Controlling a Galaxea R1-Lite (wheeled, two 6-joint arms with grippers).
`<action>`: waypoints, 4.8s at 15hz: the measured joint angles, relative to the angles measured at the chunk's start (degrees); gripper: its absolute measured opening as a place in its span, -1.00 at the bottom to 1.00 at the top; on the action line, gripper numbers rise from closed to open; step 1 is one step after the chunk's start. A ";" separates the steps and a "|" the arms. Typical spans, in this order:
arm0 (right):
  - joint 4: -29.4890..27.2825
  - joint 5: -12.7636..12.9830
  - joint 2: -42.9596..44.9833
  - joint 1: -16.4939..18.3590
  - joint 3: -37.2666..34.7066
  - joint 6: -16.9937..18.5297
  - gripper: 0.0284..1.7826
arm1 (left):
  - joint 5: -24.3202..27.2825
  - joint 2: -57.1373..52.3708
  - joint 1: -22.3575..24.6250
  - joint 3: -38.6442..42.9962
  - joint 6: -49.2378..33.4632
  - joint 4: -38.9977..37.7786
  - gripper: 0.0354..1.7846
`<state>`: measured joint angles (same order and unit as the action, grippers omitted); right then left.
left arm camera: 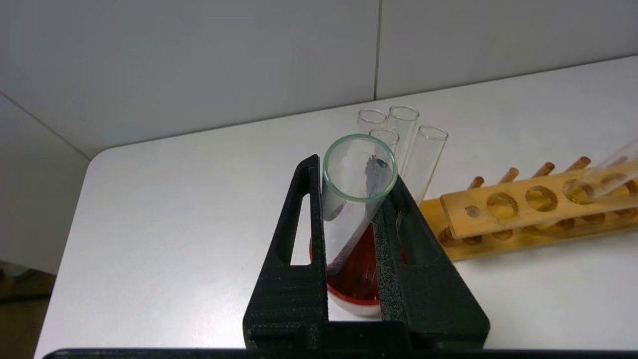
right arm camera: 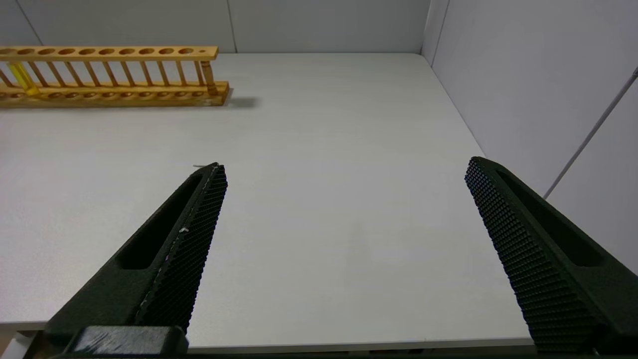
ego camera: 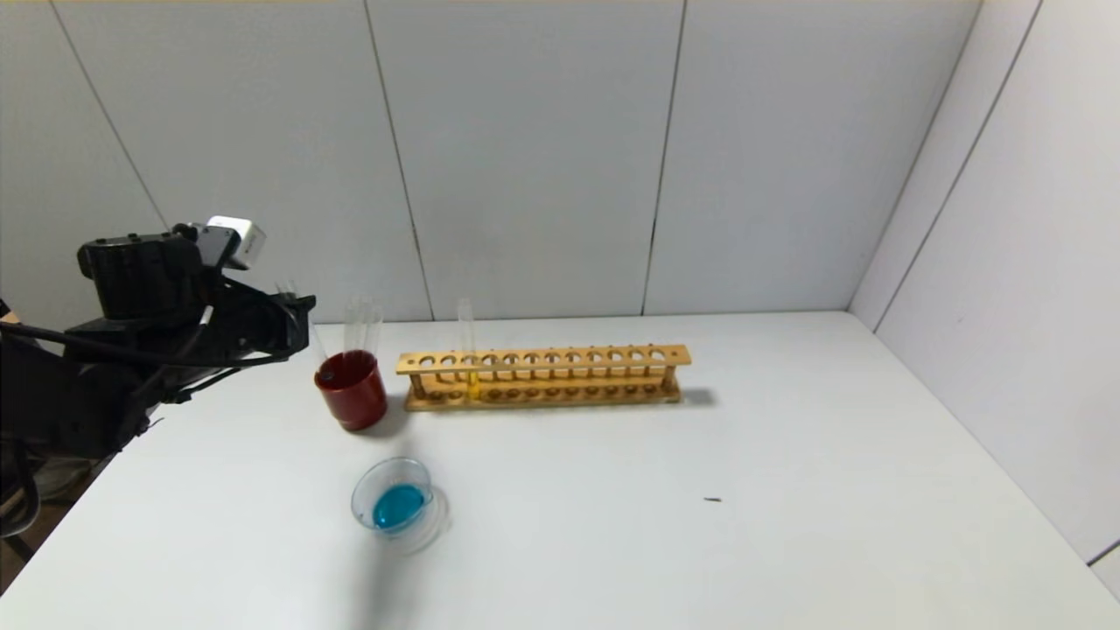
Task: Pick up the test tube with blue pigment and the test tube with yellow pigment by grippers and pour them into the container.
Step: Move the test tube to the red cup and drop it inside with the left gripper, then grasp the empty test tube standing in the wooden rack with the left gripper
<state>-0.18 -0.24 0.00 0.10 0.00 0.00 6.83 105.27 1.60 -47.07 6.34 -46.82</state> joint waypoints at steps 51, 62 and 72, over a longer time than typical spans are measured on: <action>0.00 0.00 0.00 0.00 0.00 0.00 0.96 | 14.38 -22.94 -25.76 -3.64 -12.78 44.98 0.96; 0.00 0.00 0.00 0.00 0.00 0.00 0.96 | 4.33 -0.13 -22.65 -16.58 -12.37 35.12 0.96; 0.00 0.02 0.00 0.00 0.00 0.00 0.96 | -3.52 12.42 -22.60 -29.96 -9.34 33.22 0.96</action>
<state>-0.18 -0.22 0.00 0.10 0.00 0.00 3.30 117.69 -21.00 -77.03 -3.00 -13.60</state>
